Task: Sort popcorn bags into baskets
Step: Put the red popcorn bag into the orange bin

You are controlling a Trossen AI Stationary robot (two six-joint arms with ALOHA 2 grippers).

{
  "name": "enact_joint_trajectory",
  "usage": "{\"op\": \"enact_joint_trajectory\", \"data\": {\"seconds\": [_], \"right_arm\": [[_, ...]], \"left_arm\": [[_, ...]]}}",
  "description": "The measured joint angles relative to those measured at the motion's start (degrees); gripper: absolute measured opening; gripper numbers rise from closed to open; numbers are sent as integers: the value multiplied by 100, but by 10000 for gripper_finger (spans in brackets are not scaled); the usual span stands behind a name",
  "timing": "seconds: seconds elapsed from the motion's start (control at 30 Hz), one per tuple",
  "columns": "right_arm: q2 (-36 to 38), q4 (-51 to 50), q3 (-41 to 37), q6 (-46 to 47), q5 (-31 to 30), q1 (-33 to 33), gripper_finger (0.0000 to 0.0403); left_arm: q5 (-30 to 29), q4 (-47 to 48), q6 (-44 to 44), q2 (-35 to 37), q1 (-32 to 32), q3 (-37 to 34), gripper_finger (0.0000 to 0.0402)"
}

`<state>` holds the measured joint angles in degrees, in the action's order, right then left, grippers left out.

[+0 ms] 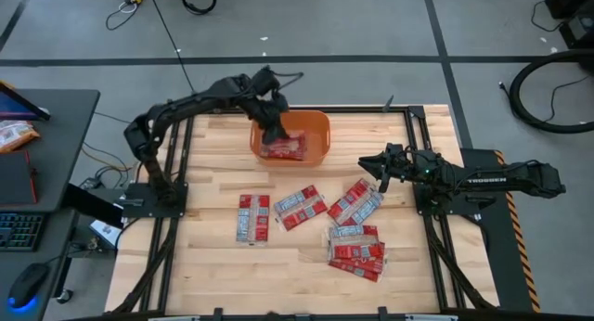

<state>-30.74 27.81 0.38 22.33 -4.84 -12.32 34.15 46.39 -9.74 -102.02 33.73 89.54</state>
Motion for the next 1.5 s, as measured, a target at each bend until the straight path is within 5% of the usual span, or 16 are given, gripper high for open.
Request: {"op": "enact_joint_trajectory", "data": {"seconds": [0.2, 0.8, 1.5], "right_arm": [[0, 1, 0, 1, 0, -1, 90], [0, -2, 0, 2, -1, -2, 90], [0, -3, 0, 1, 0, 0, 90]], "left_arm": [[92, -613, 4, -410, 247, -2, 3], [768, -365, -58, -1329, 272, -9, 17], [-1188, -195, -926, -1351, 9, -7, 21]]}}
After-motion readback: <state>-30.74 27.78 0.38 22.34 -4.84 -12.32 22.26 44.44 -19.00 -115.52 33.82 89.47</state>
